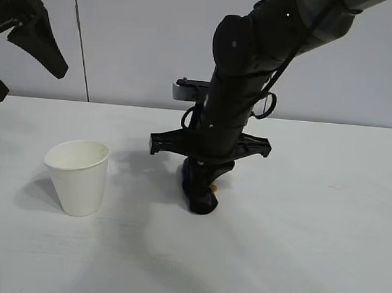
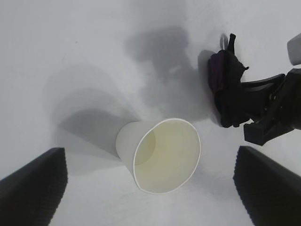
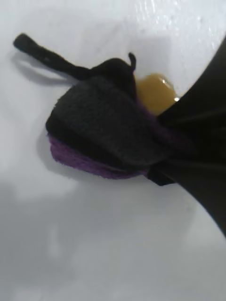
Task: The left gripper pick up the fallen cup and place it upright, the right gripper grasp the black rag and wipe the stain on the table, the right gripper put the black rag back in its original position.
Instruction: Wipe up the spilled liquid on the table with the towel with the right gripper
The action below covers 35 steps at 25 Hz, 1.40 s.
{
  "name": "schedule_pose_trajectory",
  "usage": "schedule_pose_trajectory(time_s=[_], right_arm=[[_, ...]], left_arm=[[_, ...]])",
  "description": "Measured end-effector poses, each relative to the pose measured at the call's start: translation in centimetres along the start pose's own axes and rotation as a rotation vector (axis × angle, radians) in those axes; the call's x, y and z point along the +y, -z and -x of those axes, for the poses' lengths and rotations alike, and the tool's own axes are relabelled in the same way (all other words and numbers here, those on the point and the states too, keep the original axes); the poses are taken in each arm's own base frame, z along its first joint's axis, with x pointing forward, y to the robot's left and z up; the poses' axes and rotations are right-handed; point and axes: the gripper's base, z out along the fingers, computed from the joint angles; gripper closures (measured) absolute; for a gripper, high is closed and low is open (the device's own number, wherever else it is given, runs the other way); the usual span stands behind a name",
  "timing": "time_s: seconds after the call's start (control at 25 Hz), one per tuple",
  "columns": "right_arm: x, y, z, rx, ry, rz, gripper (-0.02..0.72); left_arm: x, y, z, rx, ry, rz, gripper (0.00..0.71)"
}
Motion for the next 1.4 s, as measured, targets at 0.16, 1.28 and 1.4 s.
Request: schedule_pose_trajectory(time_s=[0.16,1.28,1.4], right_arm=[[-1.3,-0.1,0.2,0.008,-0.028,-0.016,0.615],[5.4,-1.0,2.0,-0.005,-0.049,0.144,0.618],[3.0,-0.8,2.3,0.028,-0.073,0.105,0.618]], left_arm=[[0.0,0.0,0.0,0.0,0.0,0.0,0.017],[0.0,0.0,0.0,0.0,0.001,0.0,0.017],[0.0,0.0,0.0,-0.001,0.001,0.0,0.017]])
